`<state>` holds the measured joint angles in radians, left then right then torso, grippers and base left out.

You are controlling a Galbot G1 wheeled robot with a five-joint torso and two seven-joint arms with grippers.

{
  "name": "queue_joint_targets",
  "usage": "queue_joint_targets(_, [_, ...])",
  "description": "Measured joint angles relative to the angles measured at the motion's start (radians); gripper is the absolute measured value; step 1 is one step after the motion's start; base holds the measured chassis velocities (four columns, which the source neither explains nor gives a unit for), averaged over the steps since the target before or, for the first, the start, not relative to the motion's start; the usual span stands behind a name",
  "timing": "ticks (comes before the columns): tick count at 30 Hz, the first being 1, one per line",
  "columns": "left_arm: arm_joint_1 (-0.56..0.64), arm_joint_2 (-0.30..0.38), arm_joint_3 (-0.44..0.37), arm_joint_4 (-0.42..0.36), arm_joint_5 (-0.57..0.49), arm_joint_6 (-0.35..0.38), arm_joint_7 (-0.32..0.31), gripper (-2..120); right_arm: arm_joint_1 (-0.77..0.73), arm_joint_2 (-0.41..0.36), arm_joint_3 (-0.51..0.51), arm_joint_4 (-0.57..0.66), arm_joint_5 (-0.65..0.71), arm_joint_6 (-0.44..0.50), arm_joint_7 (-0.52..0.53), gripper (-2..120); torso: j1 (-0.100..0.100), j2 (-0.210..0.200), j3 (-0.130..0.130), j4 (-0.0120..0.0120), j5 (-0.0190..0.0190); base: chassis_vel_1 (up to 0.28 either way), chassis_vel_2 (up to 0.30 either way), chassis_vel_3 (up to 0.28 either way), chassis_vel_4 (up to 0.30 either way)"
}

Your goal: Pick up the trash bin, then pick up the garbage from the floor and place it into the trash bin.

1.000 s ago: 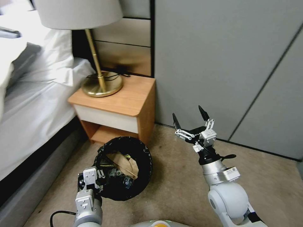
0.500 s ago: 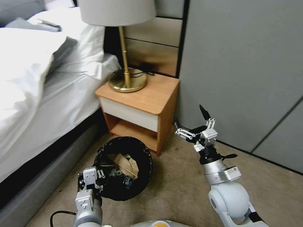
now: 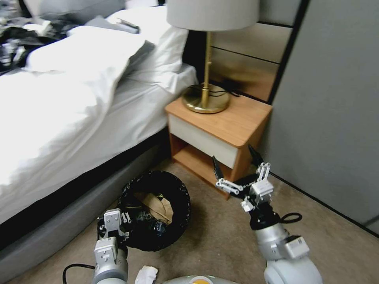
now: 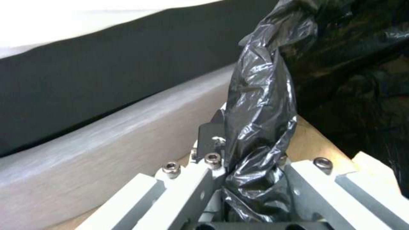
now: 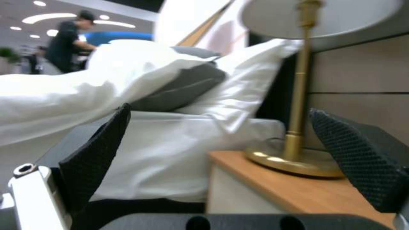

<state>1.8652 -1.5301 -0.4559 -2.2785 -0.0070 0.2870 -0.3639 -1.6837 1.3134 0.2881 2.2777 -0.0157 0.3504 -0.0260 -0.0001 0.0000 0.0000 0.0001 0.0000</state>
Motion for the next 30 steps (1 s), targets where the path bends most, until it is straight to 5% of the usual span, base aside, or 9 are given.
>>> queue_joint_targets(30, [0.0, 0.0, 0.0, 0.0, 0.0, 0.0, 0.0, 1, 0.017, -0.019, -0.002, -0.046, -0.01, 0.008, -0.021, 100, 0.0, 0.0, 0.0, -0.0001, 0.0, 0.121, 0.124, 0.123, 0.122])
